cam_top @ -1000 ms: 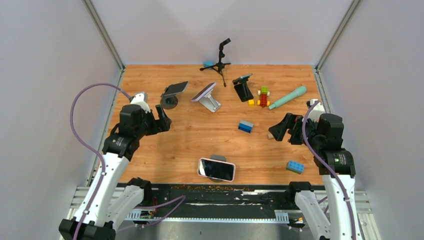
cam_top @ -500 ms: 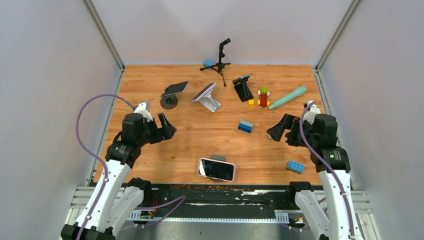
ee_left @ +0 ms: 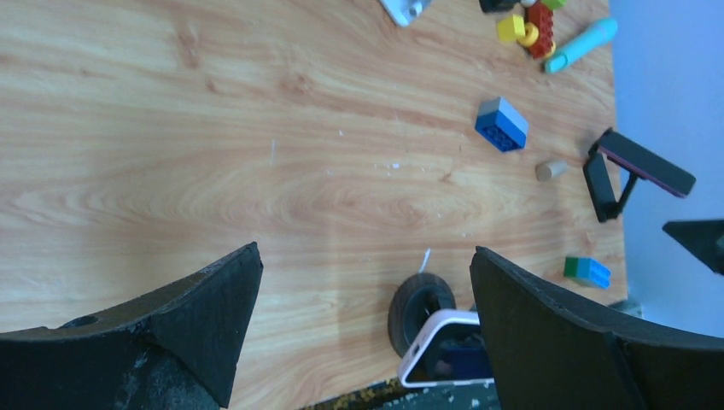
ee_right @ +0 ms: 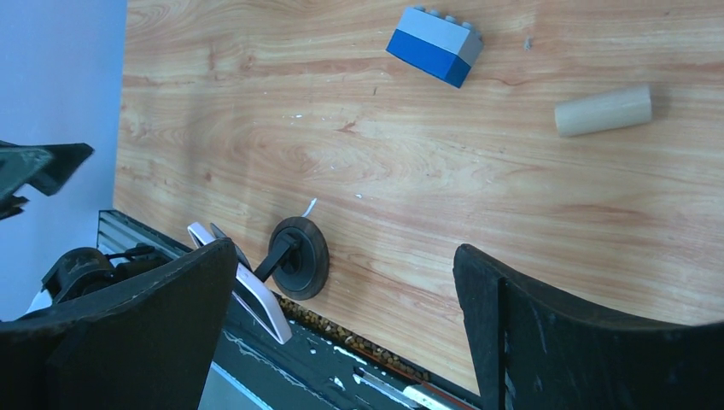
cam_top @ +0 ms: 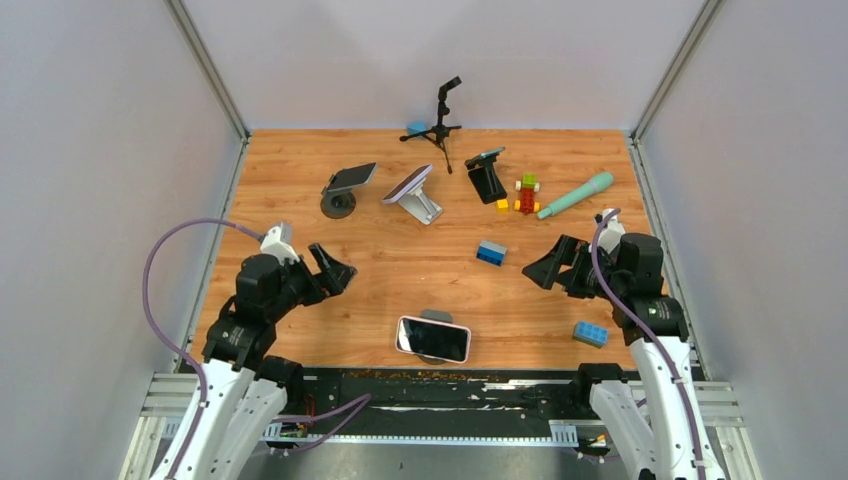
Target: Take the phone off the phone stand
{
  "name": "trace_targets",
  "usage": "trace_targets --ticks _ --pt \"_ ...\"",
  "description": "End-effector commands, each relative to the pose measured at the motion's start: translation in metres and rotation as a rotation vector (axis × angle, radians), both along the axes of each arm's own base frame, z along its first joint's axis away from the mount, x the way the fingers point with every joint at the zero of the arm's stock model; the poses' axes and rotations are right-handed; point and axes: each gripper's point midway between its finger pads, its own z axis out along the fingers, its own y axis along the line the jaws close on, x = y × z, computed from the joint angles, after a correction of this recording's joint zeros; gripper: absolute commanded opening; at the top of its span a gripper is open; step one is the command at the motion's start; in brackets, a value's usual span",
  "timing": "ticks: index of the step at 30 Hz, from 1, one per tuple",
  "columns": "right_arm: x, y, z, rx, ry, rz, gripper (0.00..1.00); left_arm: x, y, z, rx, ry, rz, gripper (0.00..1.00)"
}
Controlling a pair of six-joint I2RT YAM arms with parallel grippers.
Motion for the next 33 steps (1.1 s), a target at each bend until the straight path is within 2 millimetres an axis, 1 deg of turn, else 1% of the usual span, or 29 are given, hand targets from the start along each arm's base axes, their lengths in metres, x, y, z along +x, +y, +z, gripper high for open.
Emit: trace_targets --ticks 1,2,3,4,8,13,15,19,22,27,30,33 --pt "0.009 0.01 0.013 0.055 -0.05 0.041 1.0 -0.013 -0.009 -0.019 -0.095 0.061 0.036 0.98" --pt "0.01 0.01 0.012 0.056 -0.045 0.038 1.0 -0.015 -0.014 -0.018 -0.122 0.061 0.038 0.97" --pt "0.009 0.015 0.011 0.053 -0.049 0.061 1.0 -0.017 -0.016 -0.022 -0.131 0.073 0.04 0.96" --pt "0.009 0.017 0.01 0.047 -0.05 0.061 1.0 -0.019 -0.022 -0.023 -0.142 0.081 0.038 0.96" --pt "0.01 0.023 0.007 0.022 -0.052 0.06 0.99 -0.024 -0.035 -0.031 -0.122 0.1 0.042 0.95" --pt "0.007 0.03 0.005 0.011 -0.059 0.071 0.99 -0.032 -0.054 -0.034 -0.132 0.118 0.039 0.95" --pt "0.005 0.032 0.004 0.011 -0.065 0.076 0.99 -0.036 -0.059 -0.034 -0.138 0.119 0.028 0.95" --pt "0.003 0.037 0.002 0.013 -0.073 0.097 0.99 -0.046 -0.07 -0.043 -0.13 0.136 -0.012 0.94" --pt "0.002 0.044 0.004 0.01 -0.086 0.131 0.98 -0.053 -0.075 -0.049 -0.125 0.145 -0.034 0.94" --pt "-0.006 0.068 0.008 -0.024 -0.133 0.247 0.98 -0.062 -0.086 -0.052 -0.15 0.145 -0.07 0.94" --pt "-0.012 0.086 0.006 -0.082 -0.153 0.307 0.98 -0.06 -0.085 -0.055 -0.135 0.145 -0.053 0.94" --pt "-0.018 0.103 0.002 -0.15 -0.169 0.367 0.98 -0.056 -0.081 -0.051 -0.136 0.127 -0.025 0.94"
